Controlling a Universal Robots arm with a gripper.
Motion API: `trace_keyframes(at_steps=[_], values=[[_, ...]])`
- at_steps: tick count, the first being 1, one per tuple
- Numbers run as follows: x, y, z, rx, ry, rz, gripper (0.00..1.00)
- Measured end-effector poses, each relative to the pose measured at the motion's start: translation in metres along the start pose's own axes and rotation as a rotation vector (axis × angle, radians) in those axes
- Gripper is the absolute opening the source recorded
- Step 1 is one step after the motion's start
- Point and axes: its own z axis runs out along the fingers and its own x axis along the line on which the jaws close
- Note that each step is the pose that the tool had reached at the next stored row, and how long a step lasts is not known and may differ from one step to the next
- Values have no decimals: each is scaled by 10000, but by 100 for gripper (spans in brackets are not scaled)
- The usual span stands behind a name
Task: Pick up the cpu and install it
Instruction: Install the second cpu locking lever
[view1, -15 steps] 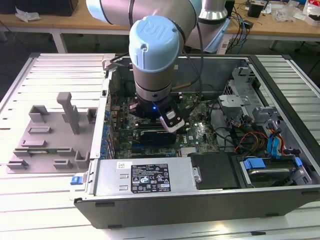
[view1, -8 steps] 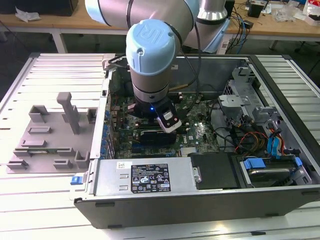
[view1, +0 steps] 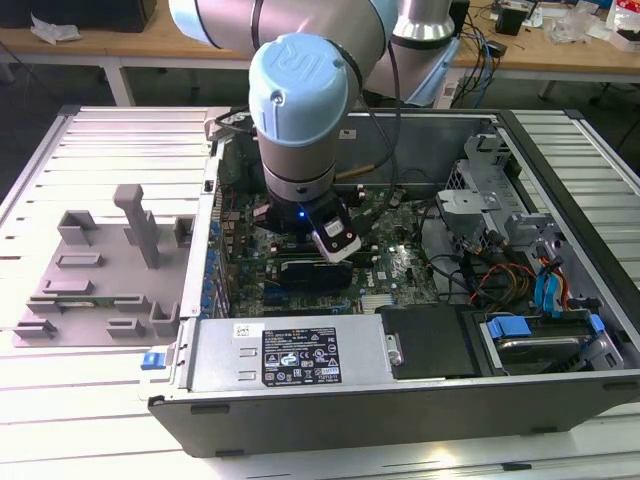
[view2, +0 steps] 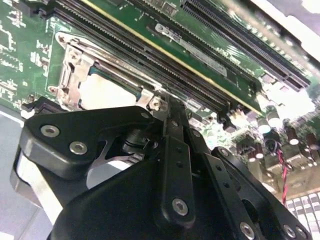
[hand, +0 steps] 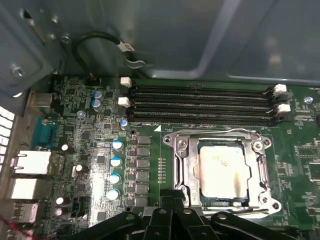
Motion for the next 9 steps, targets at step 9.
trace_keyframes(at_steps=[9], values=[[-49, 242, -113, 1347, 47, -58, 11]])
